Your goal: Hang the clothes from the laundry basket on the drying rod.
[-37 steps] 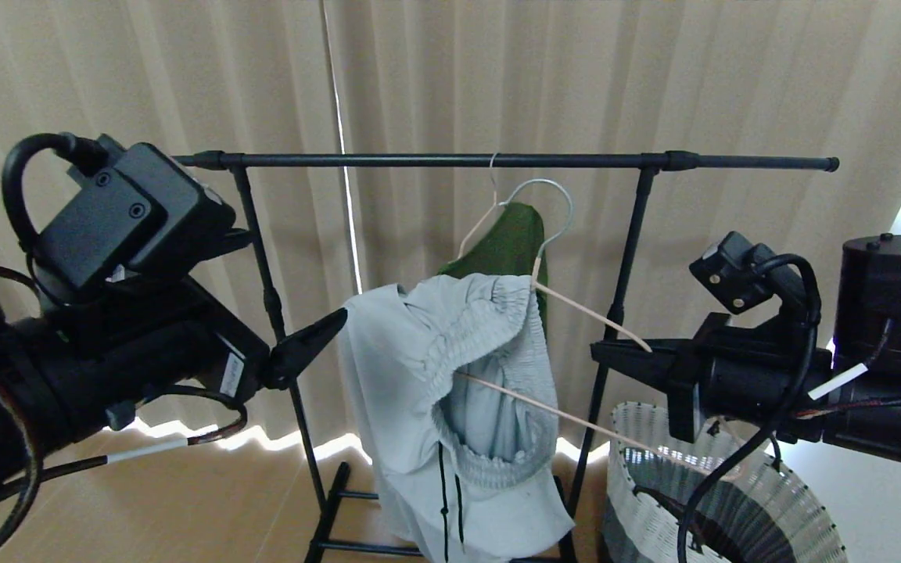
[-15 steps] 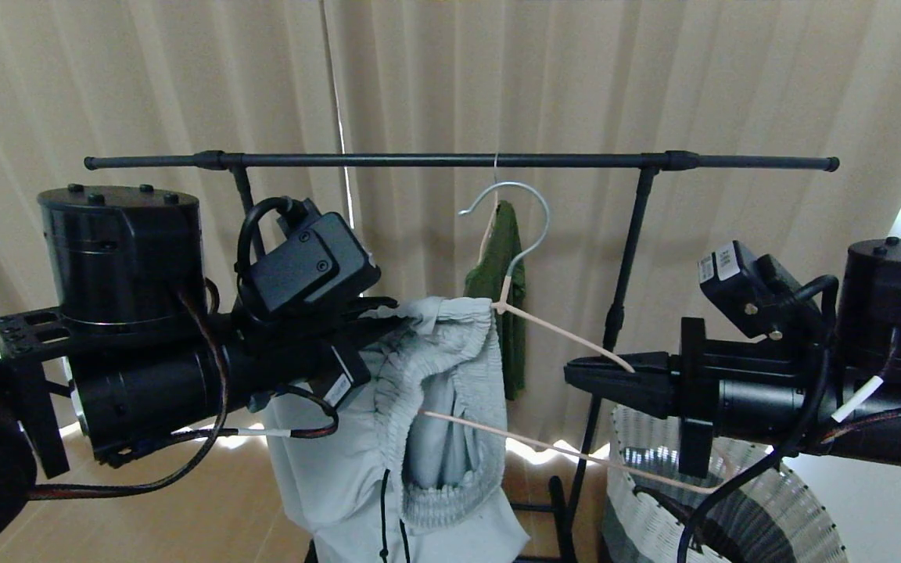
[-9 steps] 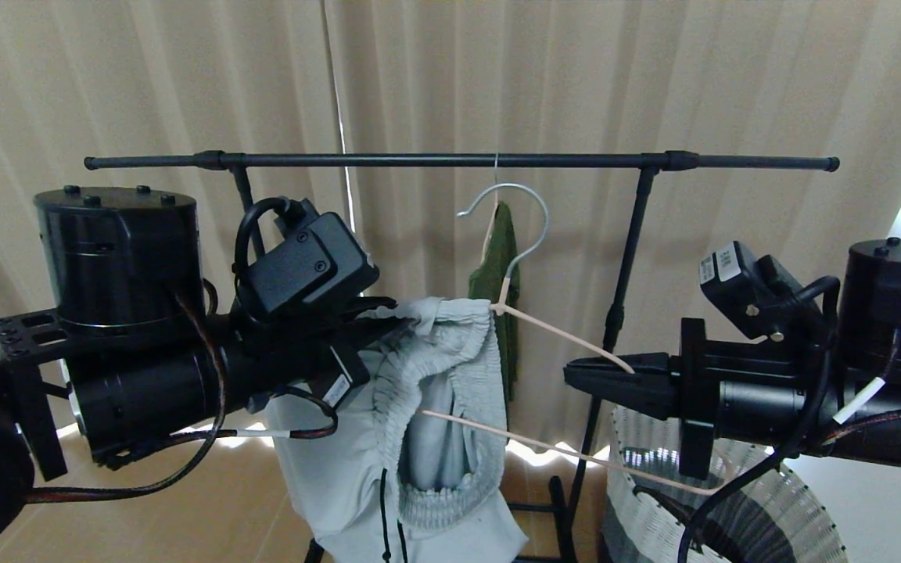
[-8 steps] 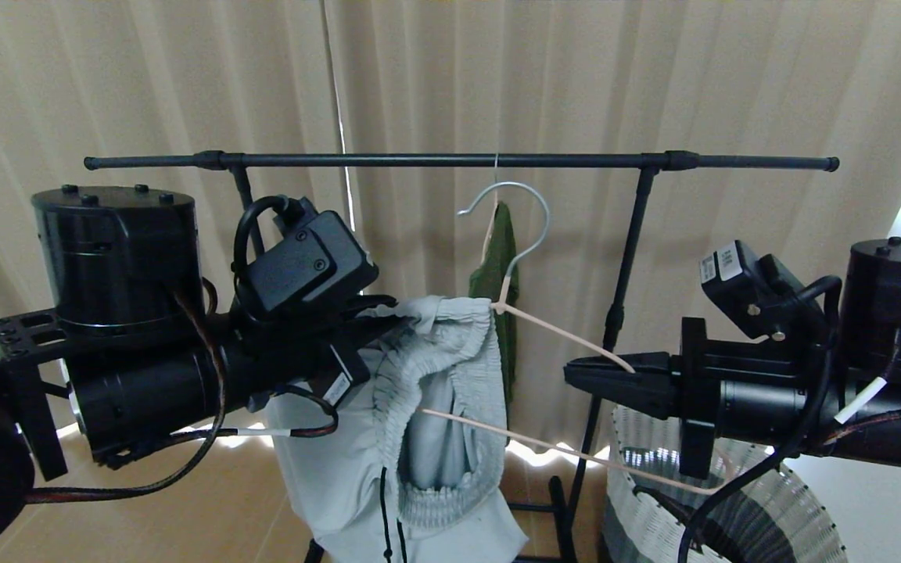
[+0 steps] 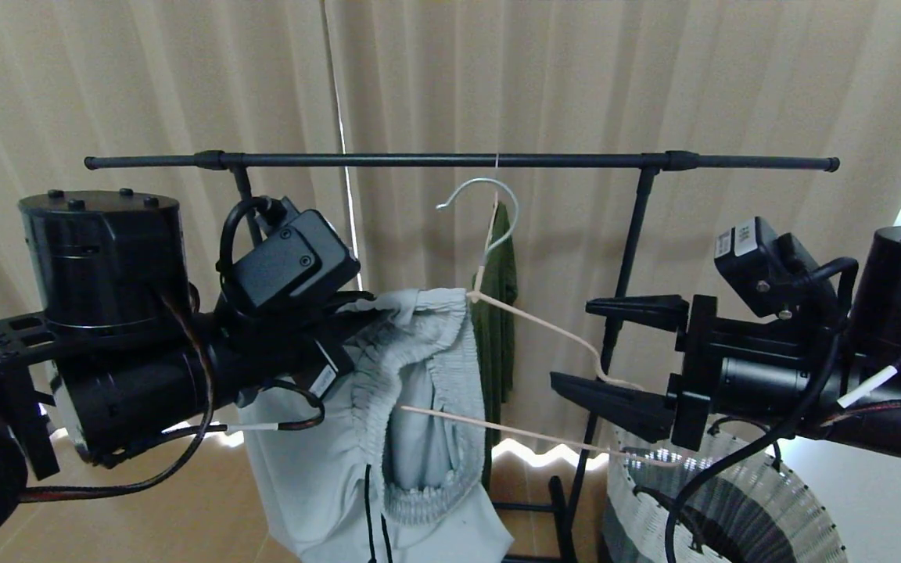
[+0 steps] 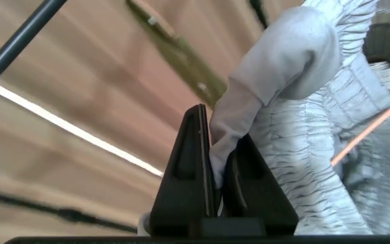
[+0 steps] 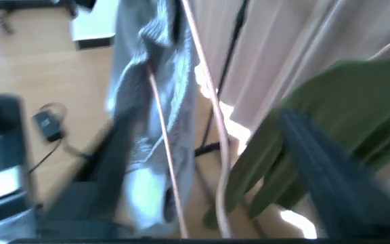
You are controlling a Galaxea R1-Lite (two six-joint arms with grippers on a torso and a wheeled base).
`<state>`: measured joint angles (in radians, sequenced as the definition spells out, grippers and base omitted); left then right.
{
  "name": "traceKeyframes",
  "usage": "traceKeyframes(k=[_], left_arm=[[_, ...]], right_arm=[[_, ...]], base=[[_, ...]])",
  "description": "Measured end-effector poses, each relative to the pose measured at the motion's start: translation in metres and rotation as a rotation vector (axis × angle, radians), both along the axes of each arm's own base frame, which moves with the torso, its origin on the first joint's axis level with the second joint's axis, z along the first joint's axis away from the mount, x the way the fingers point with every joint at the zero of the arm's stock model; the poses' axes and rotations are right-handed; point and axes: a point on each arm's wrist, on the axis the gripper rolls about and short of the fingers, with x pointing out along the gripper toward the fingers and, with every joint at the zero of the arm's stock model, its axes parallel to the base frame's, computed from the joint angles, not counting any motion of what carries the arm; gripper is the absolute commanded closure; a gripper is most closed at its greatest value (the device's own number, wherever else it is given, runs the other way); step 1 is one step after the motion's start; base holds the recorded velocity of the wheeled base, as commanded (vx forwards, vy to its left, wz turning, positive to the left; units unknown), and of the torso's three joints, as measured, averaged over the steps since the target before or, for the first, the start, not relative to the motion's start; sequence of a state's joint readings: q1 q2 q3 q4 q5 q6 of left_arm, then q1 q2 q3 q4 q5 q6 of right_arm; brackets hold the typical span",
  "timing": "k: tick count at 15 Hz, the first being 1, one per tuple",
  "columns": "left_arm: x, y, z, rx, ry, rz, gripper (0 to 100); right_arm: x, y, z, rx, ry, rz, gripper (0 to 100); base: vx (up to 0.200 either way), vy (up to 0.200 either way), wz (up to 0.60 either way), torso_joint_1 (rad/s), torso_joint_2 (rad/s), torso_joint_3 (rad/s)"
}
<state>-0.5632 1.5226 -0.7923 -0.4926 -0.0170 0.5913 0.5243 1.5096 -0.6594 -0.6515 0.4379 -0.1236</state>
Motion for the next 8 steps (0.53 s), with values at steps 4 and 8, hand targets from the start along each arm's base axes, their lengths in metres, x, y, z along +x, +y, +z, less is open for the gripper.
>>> traceKeyframes(k=[4,8], left_arm=[[0.007,0.019,-0.008,0.046,0.008,0.216,100],[0.009,0.032,-0.014,0.068,0.015,0.388,100]], right_arm=[[0.004,-0.002,0.000,-0.013,-0.013,-0.085,0],[0.010,0.000,-0.002,-0.018,-0.020,-0.138,0]], base=[[0.000,0.000,0.00,0.000,0.00,0.000],[0.000,0.000,0.00,0.000,0.00,0.000]])
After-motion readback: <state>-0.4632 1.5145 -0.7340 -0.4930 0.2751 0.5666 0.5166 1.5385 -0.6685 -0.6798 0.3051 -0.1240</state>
